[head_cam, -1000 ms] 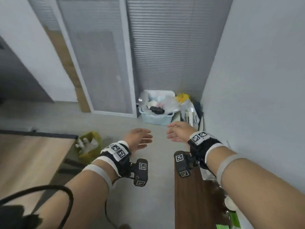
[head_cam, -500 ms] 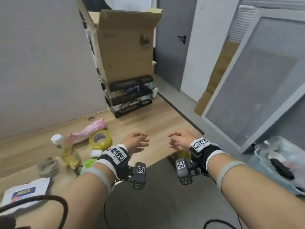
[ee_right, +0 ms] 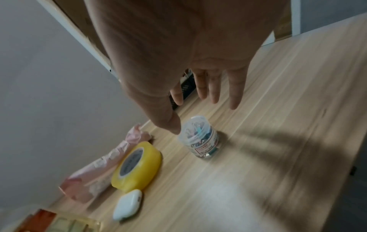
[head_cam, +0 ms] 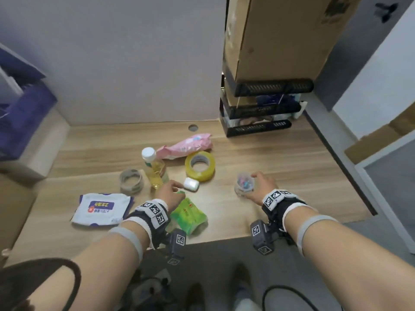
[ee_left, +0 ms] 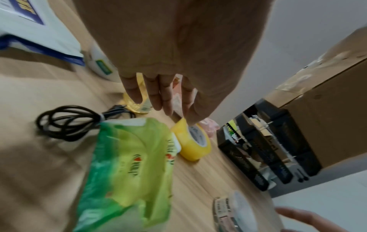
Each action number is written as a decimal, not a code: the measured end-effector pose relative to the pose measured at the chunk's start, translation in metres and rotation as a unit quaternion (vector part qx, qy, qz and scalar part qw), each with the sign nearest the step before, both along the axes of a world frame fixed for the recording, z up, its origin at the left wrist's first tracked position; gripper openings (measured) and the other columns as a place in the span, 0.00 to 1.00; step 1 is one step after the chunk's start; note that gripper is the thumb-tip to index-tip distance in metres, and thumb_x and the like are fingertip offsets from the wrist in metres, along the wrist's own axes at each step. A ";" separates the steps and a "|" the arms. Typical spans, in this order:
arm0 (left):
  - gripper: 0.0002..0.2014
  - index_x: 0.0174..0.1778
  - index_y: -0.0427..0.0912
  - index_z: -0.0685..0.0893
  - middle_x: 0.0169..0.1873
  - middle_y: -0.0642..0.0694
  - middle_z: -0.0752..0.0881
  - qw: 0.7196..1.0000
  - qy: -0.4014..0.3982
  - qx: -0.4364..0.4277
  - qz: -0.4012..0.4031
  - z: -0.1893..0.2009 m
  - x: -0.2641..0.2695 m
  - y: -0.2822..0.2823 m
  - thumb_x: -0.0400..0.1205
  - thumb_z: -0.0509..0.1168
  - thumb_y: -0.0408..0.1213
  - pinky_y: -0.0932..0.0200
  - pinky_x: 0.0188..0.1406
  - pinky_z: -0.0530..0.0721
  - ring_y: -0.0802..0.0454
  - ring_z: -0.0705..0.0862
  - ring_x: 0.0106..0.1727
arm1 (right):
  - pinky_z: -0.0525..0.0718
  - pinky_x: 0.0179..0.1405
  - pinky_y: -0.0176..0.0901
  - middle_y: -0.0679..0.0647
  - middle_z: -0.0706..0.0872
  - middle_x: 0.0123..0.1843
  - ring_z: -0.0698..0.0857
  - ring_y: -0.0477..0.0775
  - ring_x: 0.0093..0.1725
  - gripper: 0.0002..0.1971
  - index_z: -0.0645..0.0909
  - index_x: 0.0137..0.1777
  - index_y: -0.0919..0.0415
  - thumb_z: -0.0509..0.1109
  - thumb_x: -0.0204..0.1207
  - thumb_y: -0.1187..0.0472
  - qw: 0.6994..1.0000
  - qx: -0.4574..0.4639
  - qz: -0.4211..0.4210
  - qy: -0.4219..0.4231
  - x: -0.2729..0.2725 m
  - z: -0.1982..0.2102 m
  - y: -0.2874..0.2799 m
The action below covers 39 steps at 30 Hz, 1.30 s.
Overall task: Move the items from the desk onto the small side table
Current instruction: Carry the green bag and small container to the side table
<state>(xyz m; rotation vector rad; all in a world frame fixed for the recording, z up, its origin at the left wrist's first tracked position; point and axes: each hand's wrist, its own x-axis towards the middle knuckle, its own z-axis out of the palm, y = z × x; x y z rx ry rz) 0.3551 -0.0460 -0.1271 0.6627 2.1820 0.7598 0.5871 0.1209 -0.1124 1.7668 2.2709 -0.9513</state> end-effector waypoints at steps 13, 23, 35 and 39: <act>0.33 0.73 0.58 0.77 0.62 0.49 0.87 0.976 0.136 -0.168 0.014 -0.050 0.002 0.003 0.71 0.77 0.52 0.44 0.70 0.79 0.42 0.75 0.71 | 0.84 0.52 0.55 0.59 0.68 0.61 0.77 0.67 0.55 0.23 0.68 0.64 0.46 0.67 0.69 0.58 0.975 -0.006 0.210 -0.067 -0.038 -0.073 0.054; 0.22 0.65 0.48 0.84 0.46 0.47 0.86 0.990 0.063 -0.089 0.085 -0.051 0.013 -0.007 0.74 0.77 0.41 0.57 0.57 0.82 0.49 0.83 0.48 | 0.83 0.51 0.52 0.52 0.68 0.54 0.79 0.61 0.49 0.22 0.69 0.56 0.47 0.68 0.63 0.44 0.946 -0.045 0.322 -0.014 -0.075 -0.054 0.057; 0.18 0.56 0.48 0.83 0.41 0.45 0.85 0.999 -0.020 0.030 -0.020 -0.024 0.011 0.044 0.73 0.78 0.31 0.50 0.48 0.87 0.48 0.83 0.40 | 0.83 0.54 0.51 0.54 0.75 0.54 0.82 0.60 0.49 0.23 0.70 0.55 0.50 0.71 0.62 0.47 0.976 -0.026 0.212 0.037 -0.048 -0.024 0.057; 0.19 0.56 0.49 0.82 0.45 0.42 0.87 0.981 -0.050 0.042 -0.182 -0.028 0.058 0.114 0.72 0.77 0.30 0.48 0.49 0.90 0.43 0.87 0.41 | 0.82 0.55 0.50 0.54 0.77 0.52 0.80 0.60 0.50 0.21 0.68 0.50 0.49 0.71 0.59 0.49 0.996 0.003 0.060 0.059 0.035 -0.016 0.063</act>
